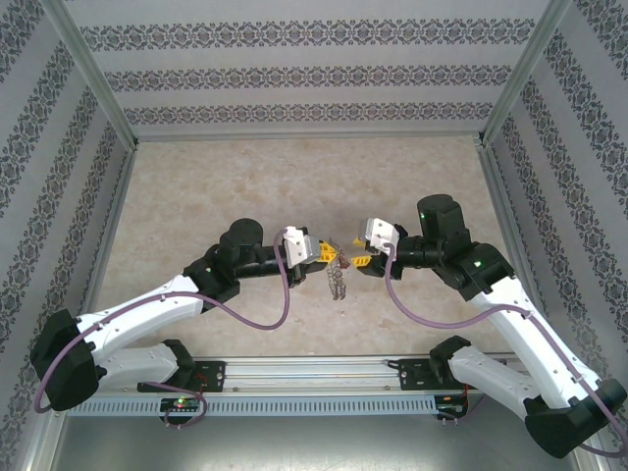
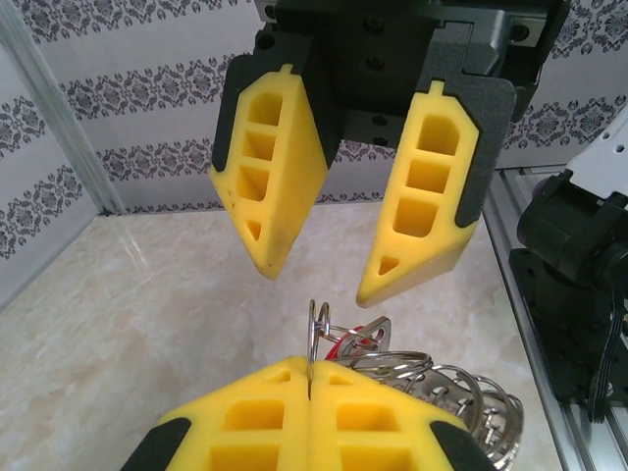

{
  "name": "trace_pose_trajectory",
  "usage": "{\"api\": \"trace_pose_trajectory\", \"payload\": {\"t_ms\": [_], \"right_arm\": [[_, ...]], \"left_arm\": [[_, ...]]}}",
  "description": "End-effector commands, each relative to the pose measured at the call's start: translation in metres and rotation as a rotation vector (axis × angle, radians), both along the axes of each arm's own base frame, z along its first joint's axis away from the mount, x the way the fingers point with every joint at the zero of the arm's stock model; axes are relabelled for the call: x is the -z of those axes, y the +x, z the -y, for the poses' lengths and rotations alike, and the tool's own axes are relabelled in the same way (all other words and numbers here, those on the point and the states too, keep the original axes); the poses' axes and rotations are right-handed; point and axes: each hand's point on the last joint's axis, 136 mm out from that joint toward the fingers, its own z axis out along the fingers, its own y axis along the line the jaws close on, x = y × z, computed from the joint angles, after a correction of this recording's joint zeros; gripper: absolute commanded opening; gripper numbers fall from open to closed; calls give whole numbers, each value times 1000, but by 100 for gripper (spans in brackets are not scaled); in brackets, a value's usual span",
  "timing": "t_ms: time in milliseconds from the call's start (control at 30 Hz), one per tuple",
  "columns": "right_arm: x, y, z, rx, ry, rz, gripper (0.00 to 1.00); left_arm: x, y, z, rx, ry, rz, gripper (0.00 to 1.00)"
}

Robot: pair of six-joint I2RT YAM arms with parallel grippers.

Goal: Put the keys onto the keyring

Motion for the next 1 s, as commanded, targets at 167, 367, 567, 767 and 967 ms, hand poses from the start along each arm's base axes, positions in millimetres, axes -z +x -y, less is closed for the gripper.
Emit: {"api": "trace_pose_trajectory", "payload": {"t_ms": [167, 367, 567, 767, 967], "right_arm": [[-22, 6, -8, -34, 37, 57, 30], [-15, 5, -14, -49, 29, 49, 31], [-9, 1, -24, -77, 32, 27, 30], [4, -5, -31, -100, 14, 1, 29], [9, -8, -25, -76, 1, 1, 31]], "left_arm": [[-34, -9, 7, 47, -90, 42, 0], [-36, -9, 8, 54, -96, 36, 0], [-37, -8, 11, 57, -109, 27, 0], [-41, -3, 11, 37, -139, 25, 0], [-41, 0, 9, 13, -147, 26, 0]]}}
